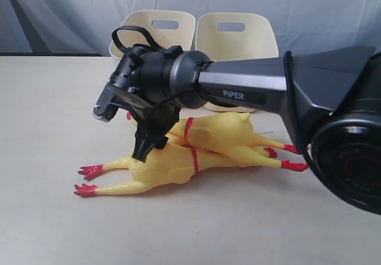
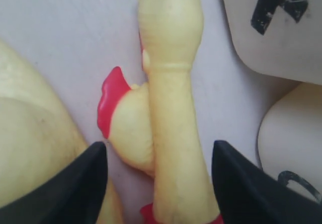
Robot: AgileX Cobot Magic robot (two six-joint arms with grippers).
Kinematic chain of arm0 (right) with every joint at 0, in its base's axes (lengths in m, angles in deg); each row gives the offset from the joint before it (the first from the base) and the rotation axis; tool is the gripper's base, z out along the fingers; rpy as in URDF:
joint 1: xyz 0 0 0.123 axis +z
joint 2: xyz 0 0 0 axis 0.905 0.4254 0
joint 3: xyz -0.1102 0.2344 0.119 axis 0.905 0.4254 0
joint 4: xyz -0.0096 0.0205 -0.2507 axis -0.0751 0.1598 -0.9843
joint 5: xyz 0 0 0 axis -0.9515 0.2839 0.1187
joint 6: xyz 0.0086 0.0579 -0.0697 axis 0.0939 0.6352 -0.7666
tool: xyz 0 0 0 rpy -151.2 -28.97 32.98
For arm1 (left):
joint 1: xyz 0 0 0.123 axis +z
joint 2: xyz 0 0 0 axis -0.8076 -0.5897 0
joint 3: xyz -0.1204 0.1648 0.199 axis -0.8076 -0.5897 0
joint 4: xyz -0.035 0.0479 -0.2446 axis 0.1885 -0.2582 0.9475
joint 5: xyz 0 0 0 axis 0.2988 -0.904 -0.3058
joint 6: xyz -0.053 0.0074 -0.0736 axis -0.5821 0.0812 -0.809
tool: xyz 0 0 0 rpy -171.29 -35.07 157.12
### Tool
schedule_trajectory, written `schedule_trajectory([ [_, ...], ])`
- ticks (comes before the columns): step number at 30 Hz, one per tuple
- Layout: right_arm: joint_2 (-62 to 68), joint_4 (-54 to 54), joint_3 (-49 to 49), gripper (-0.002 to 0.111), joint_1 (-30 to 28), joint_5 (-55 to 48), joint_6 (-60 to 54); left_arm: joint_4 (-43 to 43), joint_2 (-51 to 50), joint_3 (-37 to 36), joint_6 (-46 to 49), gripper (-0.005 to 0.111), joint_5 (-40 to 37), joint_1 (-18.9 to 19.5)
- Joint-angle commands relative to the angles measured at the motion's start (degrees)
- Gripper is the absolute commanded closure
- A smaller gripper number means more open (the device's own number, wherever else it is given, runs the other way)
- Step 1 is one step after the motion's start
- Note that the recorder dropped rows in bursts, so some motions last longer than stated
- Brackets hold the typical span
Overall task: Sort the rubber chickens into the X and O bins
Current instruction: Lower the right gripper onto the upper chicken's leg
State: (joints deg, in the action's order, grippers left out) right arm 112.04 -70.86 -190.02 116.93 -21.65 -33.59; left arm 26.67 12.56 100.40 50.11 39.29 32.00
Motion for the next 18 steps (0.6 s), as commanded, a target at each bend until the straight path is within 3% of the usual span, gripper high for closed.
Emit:
schedule_trajectory([
  [1,0.5,-1.5,-0.2,0.050,0.0,-0.1,0.4,0.2,0.3,-0.4,-0.2,0.040,0.4,0.0],
  [18,0.6,0.1,-0.2,0.050,-0.1,-0.8,1.8,0.2,0.3,-0.4,-0.2,0.040,0.4,0.0],
])
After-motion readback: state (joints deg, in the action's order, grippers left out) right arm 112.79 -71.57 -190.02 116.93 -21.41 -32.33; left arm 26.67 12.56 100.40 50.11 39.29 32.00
